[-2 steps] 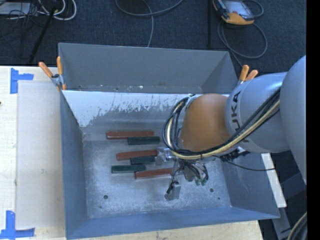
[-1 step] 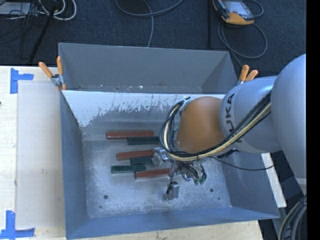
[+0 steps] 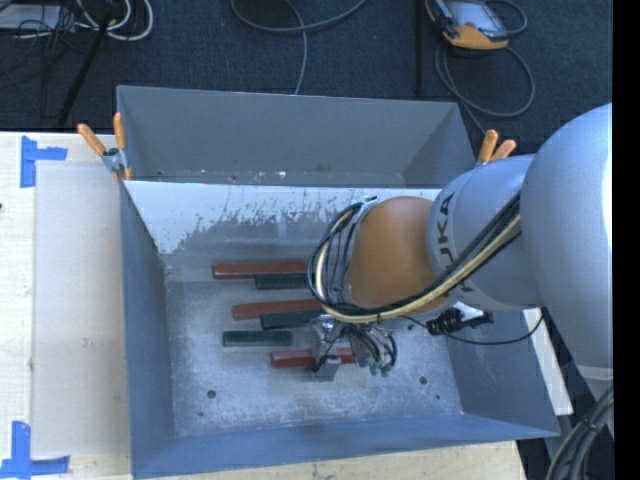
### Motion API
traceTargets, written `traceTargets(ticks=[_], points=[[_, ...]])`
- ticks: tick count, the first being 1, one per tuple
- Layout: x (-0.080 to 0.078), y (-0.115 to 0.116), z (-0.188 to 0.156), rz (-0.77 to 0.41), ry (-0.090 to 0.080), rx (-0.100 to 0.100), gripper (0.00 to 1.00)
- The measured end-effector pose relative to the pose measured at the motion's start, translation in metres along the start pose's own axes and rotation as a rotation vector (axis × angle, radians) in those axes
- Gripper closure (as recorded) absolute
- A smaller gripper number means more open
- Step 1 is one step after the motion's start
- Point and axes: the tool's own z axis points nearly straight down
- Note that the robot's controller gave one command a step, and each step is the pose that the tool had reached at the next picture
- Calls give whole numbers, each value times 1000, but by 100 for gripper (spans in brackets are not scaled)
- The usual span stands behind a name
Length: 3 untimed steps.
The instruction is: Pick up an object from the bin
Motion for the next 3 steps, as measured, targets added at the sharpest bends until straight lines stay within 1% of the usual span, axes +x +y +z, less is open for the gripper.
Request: traceTargets(ticks=[2,3], points=[[1,0,-3,0,2,0,100],[1,0,-11,0,3,0,100]])
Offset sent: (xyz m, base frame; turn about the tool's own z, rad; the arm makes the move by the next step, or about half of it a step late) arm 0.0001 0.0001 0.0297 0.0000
